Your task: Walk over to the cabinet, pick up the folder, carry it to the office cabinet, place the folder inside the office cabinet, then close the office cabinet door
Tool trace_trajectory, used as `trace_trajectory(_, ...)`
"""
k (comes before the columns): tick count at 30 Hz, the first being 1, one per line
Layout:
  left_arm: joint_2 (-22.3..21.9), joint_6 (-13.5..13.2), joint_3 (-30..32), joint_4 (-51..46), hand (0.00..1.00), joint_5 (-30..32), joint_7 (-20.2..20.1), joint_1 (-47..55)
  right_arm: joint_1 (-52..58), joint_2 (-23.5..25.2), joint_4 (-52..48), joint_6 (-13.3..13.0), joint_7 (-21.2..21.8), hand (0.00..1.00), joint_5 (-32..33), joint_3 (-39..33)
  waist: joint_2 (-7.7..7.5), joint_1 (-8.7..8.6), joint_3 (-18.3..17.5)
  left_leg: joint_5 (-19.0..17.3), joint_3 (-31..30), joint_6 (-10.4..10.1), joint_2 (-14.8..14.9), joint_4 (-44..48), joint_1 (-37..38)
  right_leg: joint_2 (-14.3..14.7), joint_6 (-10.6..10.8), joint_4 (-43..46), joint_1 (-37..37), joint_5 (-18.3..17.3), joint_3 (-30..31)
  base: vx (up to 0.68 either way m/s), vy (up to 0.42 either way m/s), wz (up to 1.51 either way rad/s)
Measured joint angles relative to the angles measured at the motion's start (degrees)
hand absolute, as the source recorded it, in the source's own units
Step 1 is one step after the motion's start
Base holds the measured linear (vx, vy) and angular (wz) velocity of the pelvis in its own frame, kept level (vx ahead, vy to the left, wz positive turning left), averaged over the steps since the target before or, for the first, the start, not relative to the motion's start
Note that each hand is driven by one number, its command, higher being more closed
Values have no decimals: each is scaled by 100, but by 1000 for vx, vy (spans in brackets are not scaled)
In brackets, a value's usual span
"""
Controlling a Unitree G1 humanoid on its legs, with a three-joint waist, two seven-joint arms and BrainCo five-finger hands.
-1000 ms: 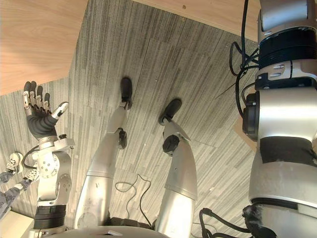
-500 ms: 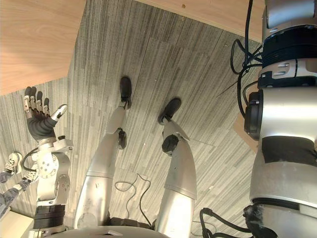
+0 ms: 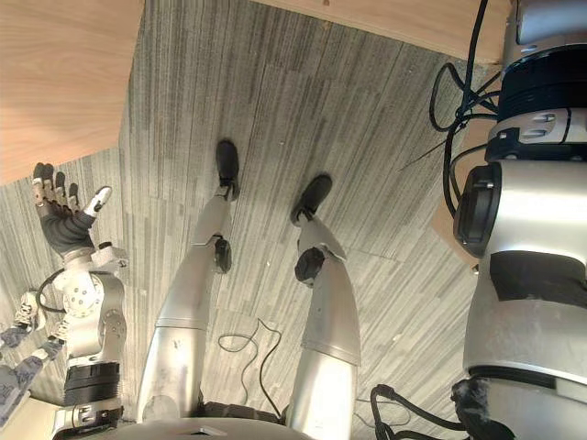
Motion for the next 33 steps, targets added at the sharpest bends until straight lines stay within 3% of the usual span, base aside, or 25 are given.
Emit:
trace_trajectory(9, -2, 32, 101, 344, 0, -2, 142, -376, 32, 365, -490, -9, -82, 100, 100, -276, 1, -16, 0, -102, -23, 7, 69, 242, 16, 57, -11, -15, 144, 29, -6, -22, -71, -3)
trace_trajectory(10, -1, 31, 100, 346, 0, -2, 142, -382, 58, 406, -500, -9, -82, 0, 117, -306, 1, -15, 0, -124, -27, 7, 81, 291, 15, 66, -11, -14, 164, 28, -6, -18, -71, -7)
trace_trajectory(15, -2, 33, 62, 401, 0, 5, 158, -497, 704, 568, -1280, -2, -137, 0, 132, -386, 0, -38, 0, -334, -37, 18, 173, 698, 20, 118, -12, 18, 340, 27, -4, -25, -70, -9)
trace_trajectory(22, -37, 99, -187, 607, 0, 121, 228, -837, 2096, 1006, -3564, -15, -528, 0, -301, -838, -9, -165, -7, -785, -33, 30, 297, 1314, 428, 182, 103, 60, 995, -63, 24, -50, -54, -6)
trace_trajectory(28, 110, 293, -467, 596, 0, 410, 141, -860, 4191, 1477, -5245, -100, -514, 0, -720, -1252, -28, -250, -26, -1003, 37, 56, 296, 1388, 1034, 191, 178, -132, 1654, -109, 88, -24, -22, -3)
trace_trajectory(31, 135, 338, -595, 499, 0, 570, 44, -714, 5586, 1937, -5848, -339, -344, 0, -716, -1254, -51, -311, -64, -1189, 65, 34, 308, 1500, 1508, 205, 262, -167, 2195, -116, 108, 42, -45, -1)
trace_trajectory(32, 149, 339, -630, 500, 0, 571, 9, -645, 5863, 2016, -5911, -439, -259, 0, -717, -1223, -85, -322, -168, -1238, 81, 36, 311, 1530, 1549, 205, 262, -168, 2234, -127, 123, 80, -38, -11)
trace_trajectory(33, 199, 353, -705, 499, 0, 612, -100, -432, 6485, 2181, -6016, -603, -65, 0, -716, -1120, -171, -351, -499, -1362, 104, 27, 329, 1610, 1570, 220, 323, -212, 2275, -207, 162, 69, -24, -13)
